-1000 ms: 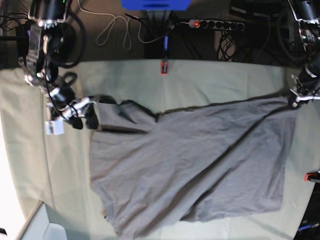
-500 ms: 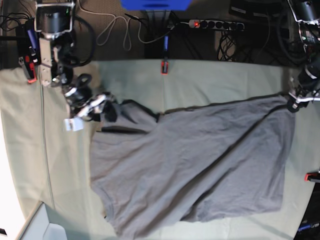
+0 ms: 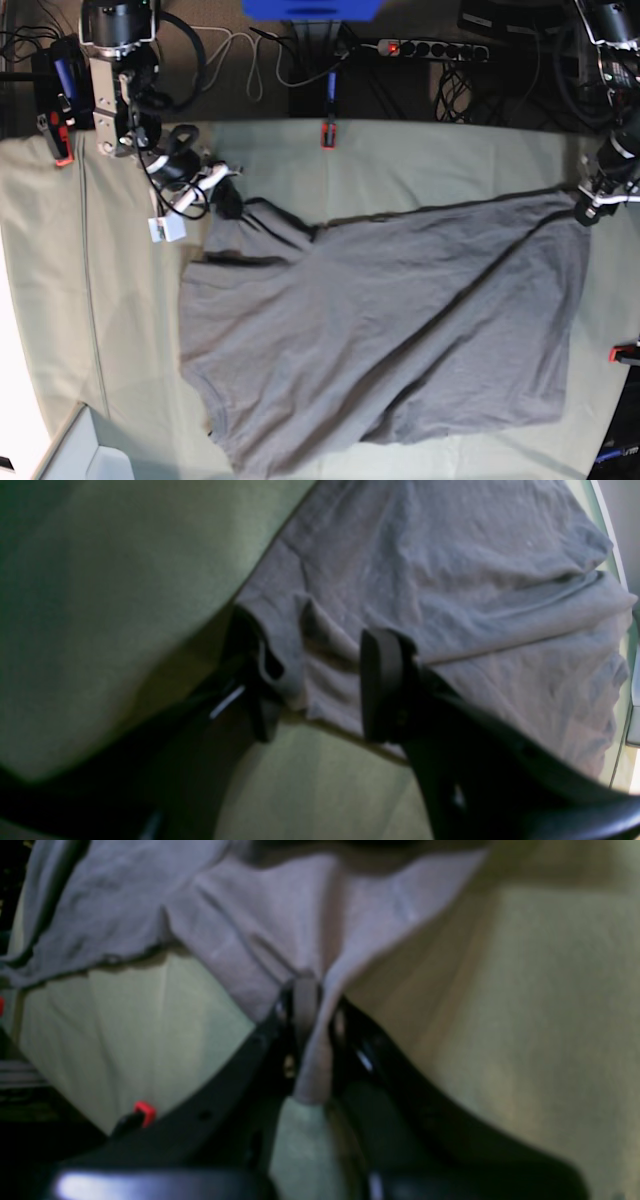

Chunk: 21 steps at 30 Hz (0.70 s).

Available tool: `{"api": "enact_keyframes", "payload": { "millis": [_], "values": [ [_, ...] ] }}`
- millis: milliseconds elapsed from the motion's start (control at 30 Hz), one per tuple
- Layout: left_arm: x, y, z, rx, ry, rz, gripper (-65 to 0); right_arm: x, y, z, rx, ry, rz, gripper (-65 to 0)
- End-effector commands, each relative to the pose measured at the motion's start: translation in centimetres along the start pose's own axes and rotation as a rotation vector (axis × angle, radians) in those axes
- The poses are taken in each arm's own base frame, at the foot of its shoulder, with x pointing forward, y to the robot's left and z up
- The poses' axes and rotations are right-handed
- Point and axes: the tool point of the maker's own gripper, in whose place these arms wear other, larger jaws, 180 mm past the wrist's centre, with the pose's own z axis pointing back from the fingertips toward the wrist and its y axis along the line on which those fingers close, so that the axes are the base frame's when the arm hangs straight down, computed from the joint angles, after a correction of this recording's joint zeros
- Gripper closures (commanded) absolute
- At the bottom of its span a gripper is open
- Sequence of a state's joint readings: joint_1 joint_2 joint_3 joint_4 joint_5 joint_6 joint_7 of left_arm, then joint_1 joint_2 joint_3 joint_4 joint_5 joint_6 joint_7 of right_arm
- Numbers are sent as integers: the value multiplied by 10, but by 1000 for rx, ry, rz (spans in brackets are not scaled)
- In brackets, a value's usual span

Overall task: Layout the t-shirt on the table in an organized manner, then fold the t-shirt properly
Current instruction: 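Drag the shirt edge with the right gripper to straighten the shirt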

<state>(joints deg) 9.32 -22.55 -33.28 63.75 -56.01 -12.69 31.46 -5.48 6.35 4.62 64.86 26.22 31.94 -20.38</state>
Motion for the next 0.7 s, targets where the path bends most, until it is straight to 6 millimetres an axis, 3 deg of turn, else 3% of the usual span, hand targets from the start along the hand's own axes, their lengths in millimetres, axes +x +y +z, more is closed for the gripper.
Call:
{"api": "enact_keyframes", "payload": {
  "millis": [0,67,167,300,400,533,667],
  "values": [
    [22,-7,2,-24,-48,-19,-251,2,-10,9,-25,11,26,0],
    [25,-8,4,-27,-52,-29,-251,3,-19,30,-55,-24,26,0],
    [32,-14,7,-41,-69,-46,-251,10,-15,67,-81,-79,79,0],
    [59,-7,25,-31,-158,-29,-251,4,10,104,-80,-96,143,0],
    [68,-3,38,-23,-188,-42,-251,-8,30,124,-69,-113,141,0],
    [68,8,45,0,-195,-35,-251,-21,44,127,-35,-113,126,0],
    [58,18,47,23,-171,-31,-252,-37,35,124,-49,-87,87,0]
  ]
}}
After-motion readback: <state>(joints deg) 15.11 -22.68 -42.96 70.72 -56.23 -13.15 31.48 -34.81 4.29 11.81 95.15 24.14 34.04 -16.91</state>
